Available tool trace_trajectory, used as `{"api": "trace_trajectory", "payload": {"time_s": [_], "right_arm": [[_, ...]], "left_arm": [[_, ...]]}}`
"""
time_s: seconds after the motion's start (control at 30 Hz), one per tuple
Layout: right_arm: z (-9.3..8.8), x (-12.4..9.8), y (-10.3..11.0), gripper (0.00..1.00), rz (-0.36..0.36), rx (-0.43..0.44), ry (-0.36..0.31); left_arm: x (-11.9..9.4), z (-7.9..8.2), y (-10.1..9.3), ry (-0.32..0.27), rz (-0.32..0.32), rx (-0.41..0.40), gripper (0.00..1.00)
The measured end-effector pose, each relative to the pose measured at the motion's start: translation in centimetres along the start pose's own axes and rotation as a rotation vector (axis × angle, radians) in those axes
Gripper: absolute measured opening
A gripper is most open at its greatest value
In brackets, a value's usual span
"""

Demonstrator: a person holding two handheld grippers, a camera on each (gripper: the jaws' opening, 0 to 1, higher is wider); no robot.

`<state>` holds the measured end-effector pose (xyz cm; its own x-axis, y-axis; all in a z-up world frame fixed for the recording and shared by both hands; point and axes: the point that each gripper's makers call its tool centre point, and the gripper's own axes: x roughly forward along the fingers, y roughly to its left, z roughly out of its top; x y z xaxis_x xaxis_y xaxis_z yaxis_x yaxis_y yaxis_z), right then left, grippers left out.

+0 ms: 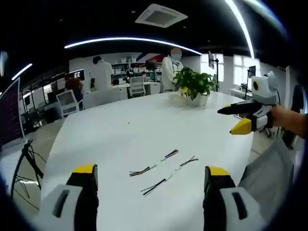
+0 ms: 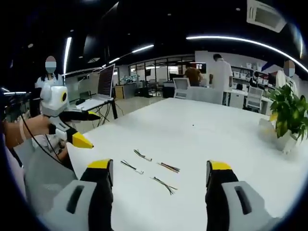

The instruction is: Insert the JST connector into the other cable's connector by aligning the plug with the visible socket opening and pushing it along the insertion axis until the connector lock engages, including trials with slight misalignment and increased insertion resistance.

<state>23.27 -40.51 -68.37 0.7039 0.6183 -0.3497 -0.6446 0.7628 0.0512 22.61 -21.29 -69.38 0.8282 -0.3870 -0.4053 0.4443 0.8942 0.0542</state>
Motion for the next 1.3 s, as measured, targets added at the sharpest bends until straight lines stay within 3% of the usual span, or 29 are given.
{"api": "trace_trajectory", "payload": {"time_s": [0.73, 1.17, 1.3], "right_arm": [[0.8, 1.3, -0.1, 0.74, 0.018, -0.024, 0.0], [0.2, 1.2, 0.3, 0.76, 0.012, -0.014, 0.017], [0.2, 1.2, 0.4, 0.8, 0.016, -0.008, 0.015]], "left_arm": [[0.7, 0.6, 0.5, -0.007, 0.003, 0.013, 0.88], [0.2, -0.6, 0.2, 0.018, 0.011, 0.01, 0.89], [0.1, -0.7, 0.2, 0.023, 0.008, 0.004, 0.89]]}}
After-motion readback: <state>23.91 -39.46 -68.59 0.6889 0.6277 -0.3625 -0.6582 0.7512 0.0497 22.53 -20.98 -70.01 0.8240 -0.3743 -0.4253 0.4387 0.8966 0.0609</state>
